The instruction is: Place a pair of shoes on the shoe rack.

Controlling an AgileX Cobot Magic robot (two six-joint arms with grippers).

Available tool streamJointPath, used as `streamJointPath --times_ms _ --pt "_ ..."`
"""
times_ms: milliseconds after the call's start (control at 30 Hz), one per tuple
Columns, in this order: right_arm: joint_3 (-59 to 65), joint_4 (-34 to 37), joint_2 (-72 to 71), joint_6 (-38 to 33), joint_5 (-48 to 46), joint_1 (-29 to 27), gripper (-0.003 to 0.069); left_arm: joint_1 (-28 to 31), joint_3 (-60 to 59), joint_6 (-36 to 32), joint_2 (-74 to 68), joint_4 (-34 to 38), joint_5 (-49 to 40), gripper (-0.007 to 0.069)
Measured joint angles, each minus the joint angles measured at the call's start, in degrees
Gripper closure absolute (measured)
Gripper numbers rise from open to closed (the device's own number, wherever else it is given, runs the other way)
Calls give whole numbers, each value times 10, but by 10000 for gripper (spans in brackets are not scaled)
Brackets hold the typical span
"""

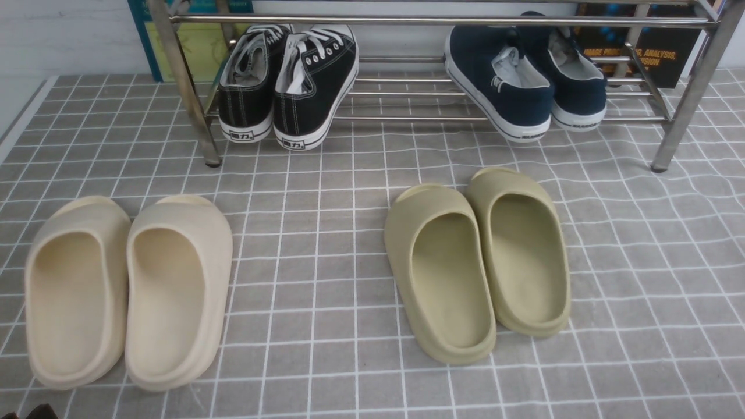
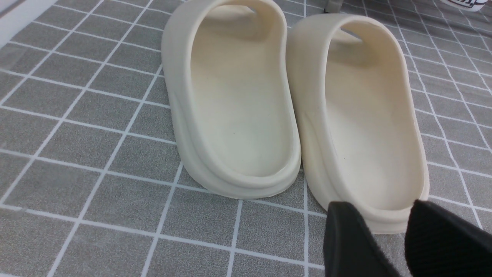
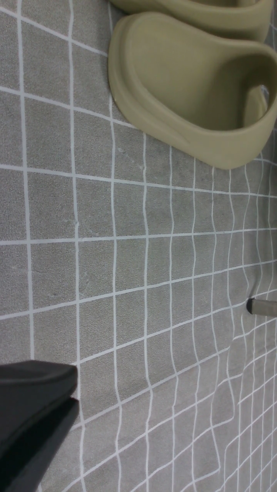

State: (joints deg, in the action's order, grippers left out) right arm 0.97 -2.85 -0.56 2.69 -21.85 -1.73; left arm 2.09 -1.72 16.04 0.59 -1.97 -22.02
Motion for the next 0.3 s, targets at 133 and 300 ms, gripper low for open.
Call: streamJointPath --times_ms 133,300 --pt "0 0 0 0 0 0 580 0 0 0 0 0 0 384" --pt "0 0 0 0 0 0 576 0 0 0 0 0 0 384"
